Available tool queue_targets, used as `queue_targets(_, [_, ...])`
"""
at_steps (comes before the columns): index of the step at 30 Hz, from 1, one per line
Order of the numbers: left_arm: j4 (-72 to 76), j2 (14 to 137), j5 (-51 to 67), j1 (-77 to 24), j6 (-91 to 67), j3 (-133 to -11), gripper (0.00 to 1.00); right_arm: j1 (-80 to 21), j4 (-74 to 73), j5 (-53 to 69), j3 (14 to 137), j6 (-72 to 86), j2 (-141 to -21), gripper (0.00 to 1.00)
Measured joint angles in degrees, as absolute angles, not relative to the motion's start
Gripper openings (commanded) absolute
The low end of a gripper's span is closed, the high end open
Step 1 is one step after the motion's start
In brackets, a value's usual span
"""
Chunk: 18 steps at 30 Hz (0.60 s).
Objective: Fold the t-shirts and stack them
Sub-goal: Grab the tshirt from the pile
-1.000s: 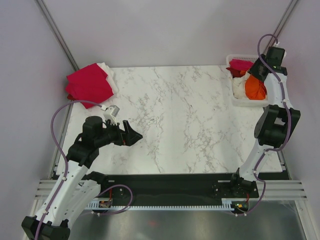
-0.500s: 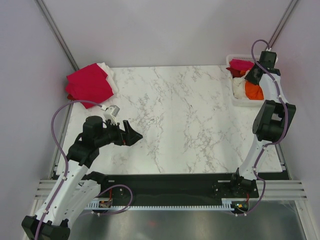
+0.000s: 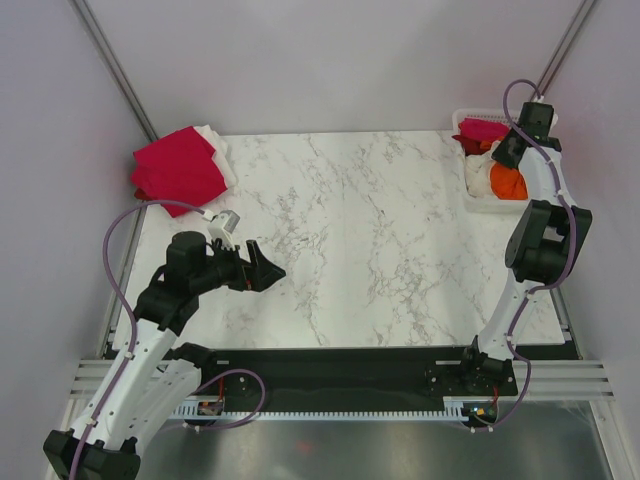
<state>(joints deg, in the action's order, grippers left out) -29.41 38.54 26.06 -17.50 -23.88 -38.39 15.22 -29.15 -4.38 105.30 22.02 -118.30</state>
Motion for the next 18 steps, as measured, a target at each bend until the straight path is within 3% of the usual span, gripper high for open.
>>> queue_targets(1, [-29.4, 38.5, 26.1, -17.5, -23.9, -38.4, 1.0, 15.3, -29.1, -4.4, 105.3, 22.0, -118.3, 0.0])
queue_targets(11, [-29.4, 38.1, 25.6, -17.5, -23.9, -38.4, 1.0, 15.2, -33.6, -5.3, 106.7, 22.3, -116.4, 0.0])
queue_targets(16, [-29.4, 37.9, 25.6, -17.5, -23.9, -38.4, 1.0, 12.6, -41.1, 2.8, 130.9, 23.8, -115.9, 0.0])
queue_targets(18, [-29.4, 37.8, 25.5, -17.5, -23.9, -38.4, 1.0, 11.5, -36.5, 8.3, 140.4, 27.2, -114.4, 0.0])
